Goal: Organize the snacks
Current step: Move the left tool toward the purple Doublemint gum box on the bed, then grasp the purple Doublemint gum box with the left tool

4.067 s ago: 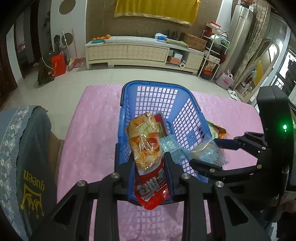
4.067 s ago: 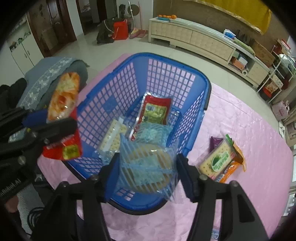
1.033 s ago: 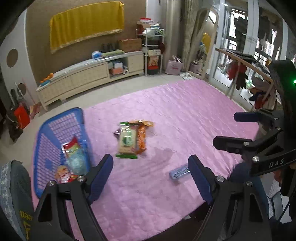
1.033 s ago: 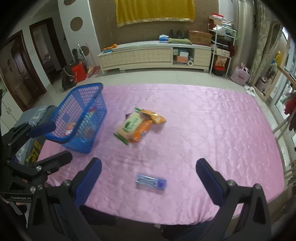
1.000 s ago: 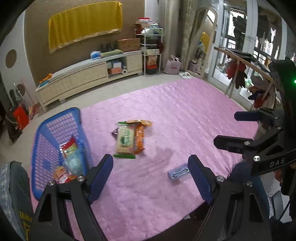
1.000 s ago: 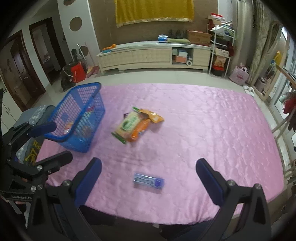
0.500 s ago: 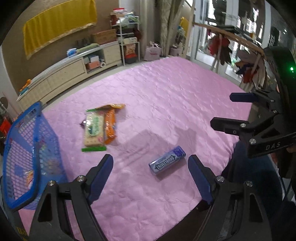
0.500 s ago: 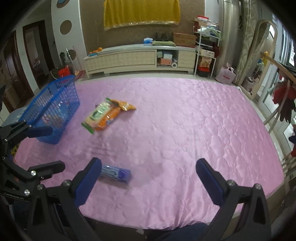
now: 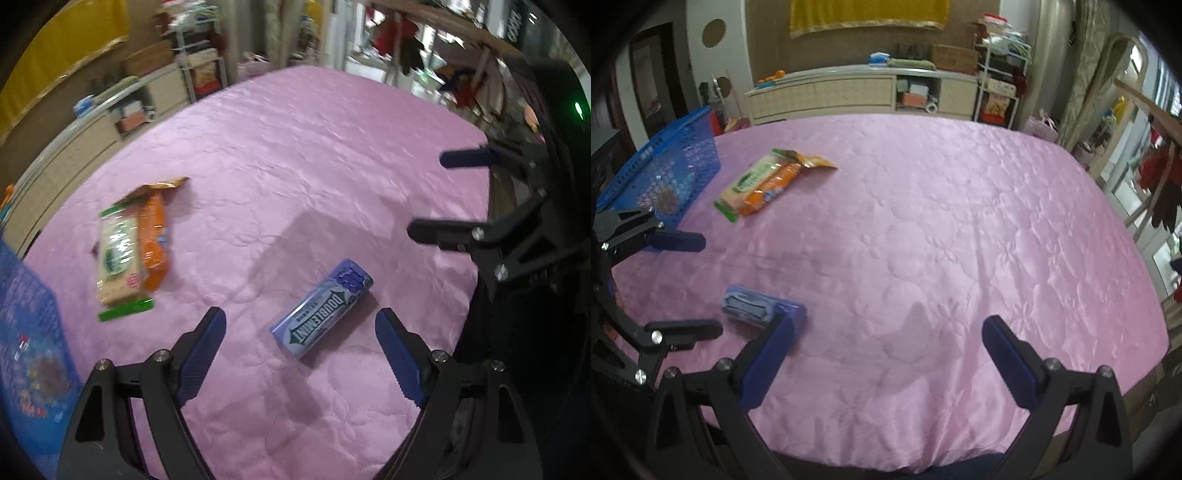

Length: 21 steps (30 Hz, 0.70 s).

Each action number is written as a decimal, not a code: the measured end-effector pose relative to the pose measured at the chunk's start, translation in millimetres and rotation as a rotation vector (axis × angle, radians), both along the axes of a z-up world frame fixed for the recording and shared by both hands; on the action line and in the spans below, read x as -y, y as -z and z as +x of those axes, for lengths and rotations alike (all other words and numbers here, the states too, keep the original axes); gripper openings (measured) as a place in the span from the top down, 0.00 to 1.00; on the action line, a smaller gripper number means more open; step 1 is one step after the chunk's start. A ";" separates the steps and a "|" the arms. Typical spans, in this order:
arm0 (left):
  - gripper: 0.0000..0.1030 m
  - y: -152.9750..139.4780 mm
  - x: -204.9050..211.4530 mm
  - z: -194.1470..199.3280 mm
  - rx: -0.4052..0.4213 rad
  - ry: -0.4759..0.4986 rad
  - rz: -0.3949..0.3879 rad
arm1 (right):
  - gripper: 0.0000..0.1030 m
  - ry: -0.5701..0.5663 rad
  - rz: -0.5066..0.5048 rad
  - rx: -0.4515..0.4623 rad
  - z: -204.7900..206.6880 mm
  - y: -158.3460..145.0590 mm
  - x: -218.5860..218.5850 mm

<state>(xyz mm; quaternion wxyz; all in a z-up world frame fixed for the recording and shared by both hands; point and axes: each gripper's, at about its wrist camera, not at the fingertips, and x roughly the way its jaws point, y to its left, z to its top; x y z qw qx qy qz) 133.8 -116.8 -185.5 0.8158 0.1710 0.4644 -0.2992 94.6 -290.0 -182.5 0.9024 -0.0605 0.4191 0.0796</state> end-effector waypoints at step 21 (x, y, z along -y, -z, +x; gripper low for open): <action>0.60 24.0 32.6 24.4 -0.107 0.070 0.040 | 0.00 0.100 0.115 -0.058 6.7 9.7 29.3</action>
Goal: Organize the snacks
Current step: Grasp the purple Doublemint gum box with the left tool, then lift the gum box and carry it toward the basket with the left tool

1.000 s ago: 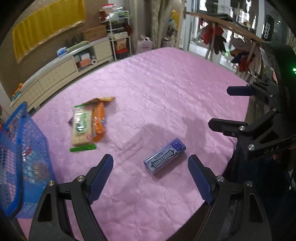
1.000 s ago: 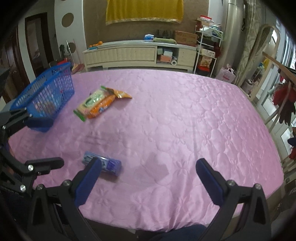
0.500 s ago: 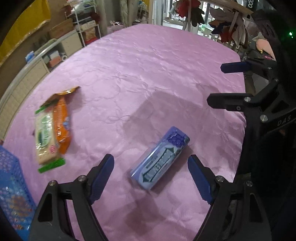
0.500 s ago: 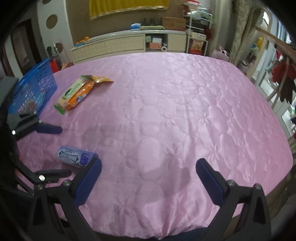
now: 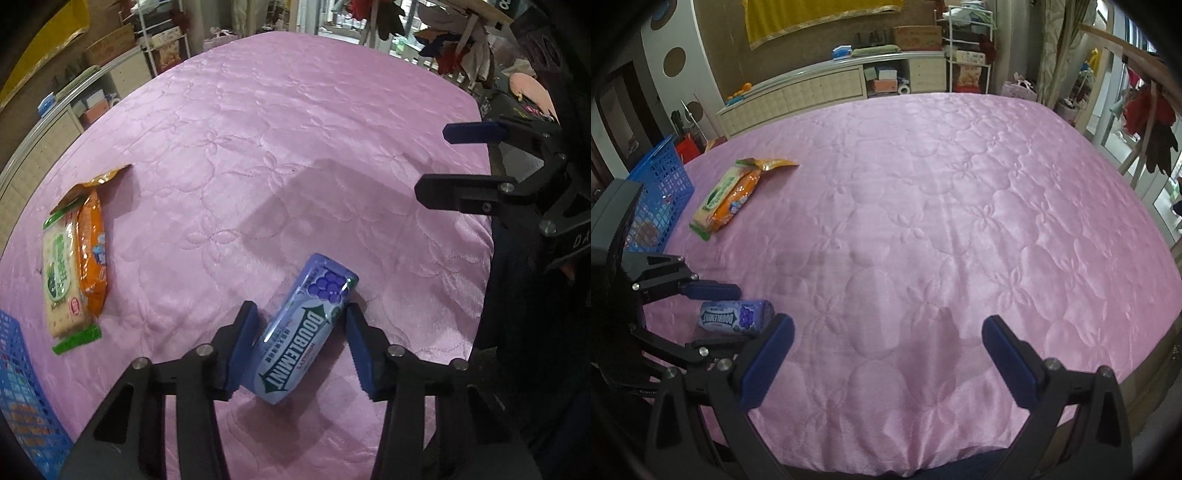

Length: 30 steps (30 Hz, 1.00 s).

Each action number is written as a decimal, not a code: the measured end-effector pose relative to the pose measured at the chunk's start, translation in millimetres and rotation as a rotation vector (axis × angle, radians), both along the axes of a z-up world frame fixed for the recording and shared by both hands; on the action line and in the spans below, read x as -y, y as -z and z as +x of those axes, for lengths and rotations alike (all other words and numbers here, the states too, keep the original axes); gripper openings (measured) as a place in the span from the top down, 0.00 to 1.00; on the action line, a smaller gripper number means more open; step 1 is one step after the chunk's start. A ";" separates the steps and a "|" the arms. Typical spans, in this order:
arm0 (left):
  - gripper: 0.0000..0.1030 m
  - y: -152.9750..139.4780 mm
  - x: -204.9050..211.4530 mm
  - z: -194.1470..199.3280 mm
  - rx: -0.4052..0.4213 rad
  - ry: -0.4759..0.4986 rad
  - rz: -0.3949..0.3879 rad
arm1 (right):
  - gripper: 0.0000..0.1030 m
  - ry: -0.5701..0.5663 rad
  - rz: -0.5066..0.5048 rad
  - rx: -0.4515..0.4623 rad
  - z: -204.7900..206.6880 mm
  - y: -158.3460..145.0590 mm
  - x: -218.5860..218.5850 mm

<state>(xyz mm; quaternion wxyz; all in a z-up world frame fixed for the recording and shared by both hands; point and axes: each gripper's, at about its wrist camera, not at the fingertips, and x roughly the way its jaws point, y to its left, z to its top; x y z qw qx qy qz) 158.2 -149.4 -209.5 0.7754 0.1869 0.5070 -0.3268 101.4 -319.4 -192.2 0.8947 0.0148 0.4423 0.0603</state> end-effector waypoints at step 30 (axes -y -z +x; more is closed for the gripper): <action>0.72 -71.7 -87.9 14.5 0.230 -0.585 -0.146 | 0.00 -0.266 -0.040 0.044 73.1 -45.6 -60.6</action>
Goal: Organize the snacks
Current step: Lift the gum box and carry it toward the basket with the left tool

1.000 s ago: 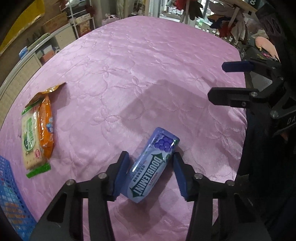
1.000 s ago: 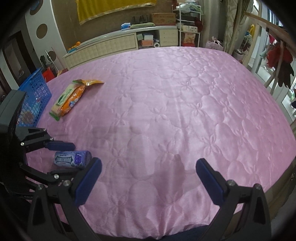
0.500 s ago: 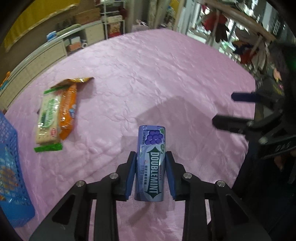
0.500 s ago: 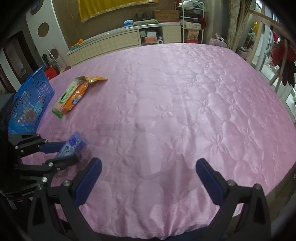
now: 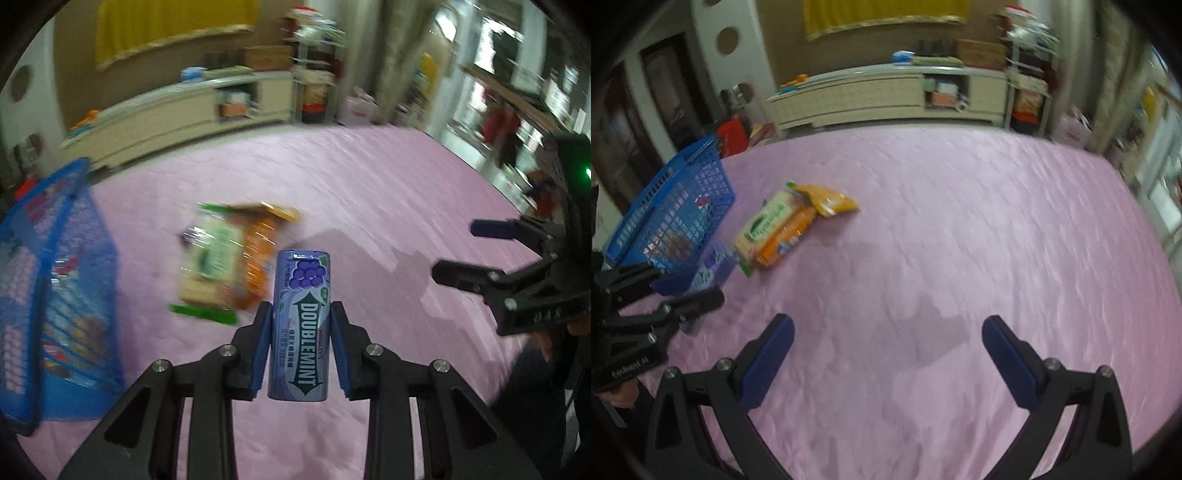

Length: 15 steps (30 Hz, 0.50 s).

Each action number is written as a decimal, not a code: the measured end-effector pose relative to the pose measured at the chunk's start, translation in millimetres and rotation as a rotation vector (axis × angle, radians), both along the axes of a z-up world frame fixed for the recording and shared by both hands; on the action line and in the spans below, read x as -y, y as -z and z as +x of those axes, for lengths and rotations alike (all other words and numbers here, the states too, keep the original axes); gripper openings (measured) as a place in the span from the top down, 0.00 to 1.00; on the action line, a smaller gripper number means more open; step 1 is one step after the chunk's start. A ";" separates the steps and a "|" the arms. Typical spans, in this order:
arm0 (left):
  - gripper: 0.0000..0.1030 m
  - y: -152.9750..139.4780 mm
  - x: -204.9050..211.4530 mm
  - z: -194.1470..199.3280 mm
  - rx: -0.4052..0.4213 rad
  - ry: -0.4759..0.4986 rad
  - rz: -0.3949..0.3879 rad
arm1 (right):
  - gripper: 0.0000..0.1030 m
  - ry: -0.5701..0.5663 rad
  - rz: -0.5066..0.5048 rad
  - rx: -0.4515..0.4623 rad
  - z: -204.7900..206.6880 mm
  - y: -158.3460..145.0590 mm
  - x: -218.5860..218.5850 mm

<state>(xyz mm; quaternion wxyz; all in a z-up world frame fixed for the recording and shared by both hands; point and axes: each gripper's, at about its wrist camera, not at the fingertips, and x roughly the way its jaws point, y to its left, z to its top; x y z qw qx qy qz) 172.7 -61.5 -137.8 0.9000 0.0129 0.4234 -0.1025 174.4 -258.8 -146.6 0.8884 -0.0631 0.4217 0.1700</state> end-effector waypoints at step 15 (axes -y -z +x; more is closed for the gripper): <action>0.72 -7.2 -32.3 63.6 0.088 -0.173 0.038 | 0.00 -0.249 -0.088 0.005 87.6 2.9 -79.2</action>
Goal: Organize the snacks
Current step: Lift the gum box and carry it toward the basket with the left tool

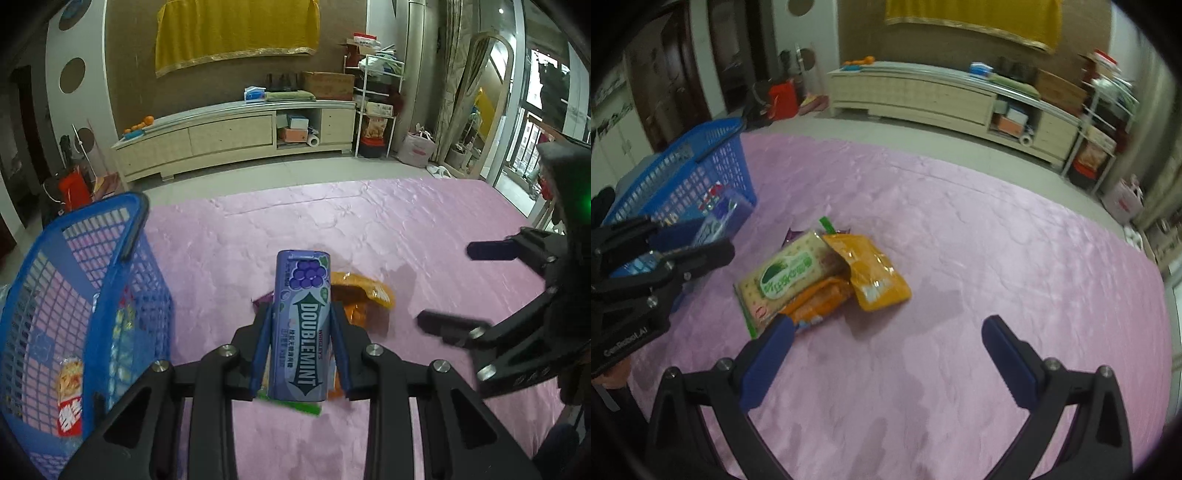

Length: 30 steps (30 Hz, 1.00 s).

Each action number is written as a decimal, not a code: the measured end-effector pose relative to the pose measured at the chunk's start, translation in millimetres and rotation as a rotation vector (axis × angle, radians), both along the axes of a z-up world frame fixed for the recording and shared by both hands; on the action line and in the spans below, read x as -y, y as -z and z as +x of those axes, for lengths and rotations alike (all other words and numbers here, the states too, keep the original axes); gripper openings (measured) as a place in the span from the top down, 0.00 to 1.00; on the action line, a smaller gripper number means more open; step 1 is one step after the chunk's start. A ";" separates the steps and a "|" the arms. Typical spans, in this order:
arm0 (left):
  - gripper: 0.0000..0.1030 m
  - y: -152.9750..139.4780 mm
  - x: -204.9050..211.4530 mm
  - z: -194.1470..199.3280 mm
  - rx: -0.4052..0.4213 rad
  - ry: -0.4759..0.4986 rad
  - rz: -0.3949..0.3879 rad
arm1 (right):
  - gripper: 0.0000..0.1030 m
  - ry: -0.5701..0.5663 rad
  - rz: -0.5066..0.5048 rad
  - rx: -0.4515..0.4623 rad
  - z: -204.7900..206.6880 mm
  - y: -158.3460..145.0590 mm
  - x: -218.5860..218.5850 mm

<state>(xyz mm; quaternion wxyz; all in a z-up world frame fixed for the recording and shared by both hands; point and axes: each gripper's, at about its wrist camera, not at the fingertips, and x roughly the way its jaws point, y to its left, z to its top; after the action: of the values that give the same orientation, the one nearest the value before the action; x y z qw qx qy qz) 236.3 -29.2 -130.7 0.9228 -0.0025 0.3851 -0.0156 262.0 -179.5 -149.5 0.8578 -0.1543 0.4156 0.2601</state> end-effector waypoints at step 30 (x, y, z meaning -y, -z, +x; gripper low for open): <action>0.72 25.1 8.2 37.2 -0.077 0.040 0.022 | 0.92 -0.117 -0.004 -0.184 61.3 53.2 -25.5</action>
<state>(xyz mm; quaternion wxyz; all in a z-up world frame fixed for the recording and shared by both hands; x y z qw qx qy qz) 273.6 -37.4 -155.8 0.9068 0.0148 0.4202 -0.0298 323.3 -154.0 -202.7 0.7989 -0.1555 0.4836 0.3219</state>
